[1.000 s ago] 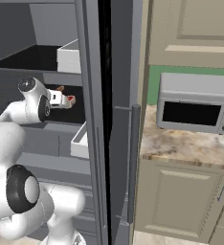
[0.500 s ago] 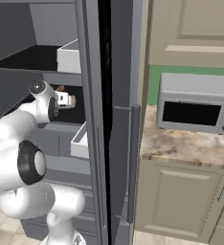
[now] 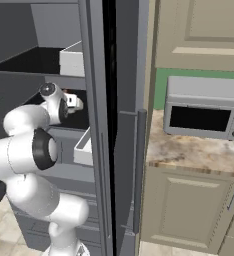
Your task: Take the steak from the fridge and place it on the digital scale on the counter by the fridge. Wait a few seconds for a reading, then move it to the plate on the dining counter.
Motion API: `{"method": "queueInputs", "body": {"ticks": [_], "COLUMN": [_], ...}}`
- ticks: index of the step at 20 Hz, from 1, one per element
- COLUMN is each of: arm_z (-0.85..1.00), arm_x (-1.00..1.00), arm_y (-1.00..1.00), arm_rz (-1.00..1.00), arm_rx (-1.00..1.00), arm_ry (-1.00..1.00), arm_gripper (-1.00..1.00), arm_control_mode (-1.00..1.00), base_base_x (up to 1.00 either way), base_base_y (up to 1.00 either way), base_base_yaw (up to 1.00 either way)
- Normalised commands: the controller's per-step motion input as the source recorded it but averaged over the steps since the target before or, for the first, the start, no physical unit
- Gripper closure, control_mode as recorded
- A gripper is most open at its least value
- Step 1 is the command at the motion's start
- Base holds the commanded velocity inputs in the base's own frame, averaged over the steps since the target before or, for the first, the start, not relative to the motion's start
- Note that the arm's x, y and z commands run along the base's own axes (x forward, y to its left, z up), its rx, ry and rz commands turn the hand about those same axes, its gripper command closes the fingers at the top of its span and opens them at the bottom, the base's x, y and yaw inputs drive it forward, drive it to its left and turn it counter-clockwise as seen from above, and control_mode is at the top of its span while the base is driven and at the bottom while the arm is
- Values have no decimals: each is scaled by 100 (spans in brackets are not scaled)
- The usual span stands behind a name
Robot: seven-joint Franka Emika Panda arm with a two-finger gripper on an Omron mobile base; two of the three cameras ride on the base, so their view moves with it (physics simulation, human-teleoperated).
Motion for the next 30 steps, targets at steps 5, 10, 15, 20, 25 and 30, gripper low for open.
{"method": "queueInputs", "body": {"ticks": [5, 10, 15, 20, 25, 30], "arm_z": [-8, -17, -22, -19, -16, -16], "arm_x": [42, 31, 19, 23, 28, 29], "arm_y": [0, 4, 9, 11, 10, 10], "arm_rz": [0, 0, 0, 0, 0, 0], "arm_rx": [0, 0, 0, 0, 0, 0], "arm_ry": [0, 1, 1, 1, 2, 3], "arm_gripper": [-100, -100, -100, -100, -100, -100], "arm_control_mode": [-100, -100, -100, -100, -100, -100], "base_base_x": [0, 0, 0, 0, 0, 0], "base_base_y": [0, 0, 0, 0, 0, 0], "base_base_yaw": [0, 0, 0, 0, 0, 0]}}
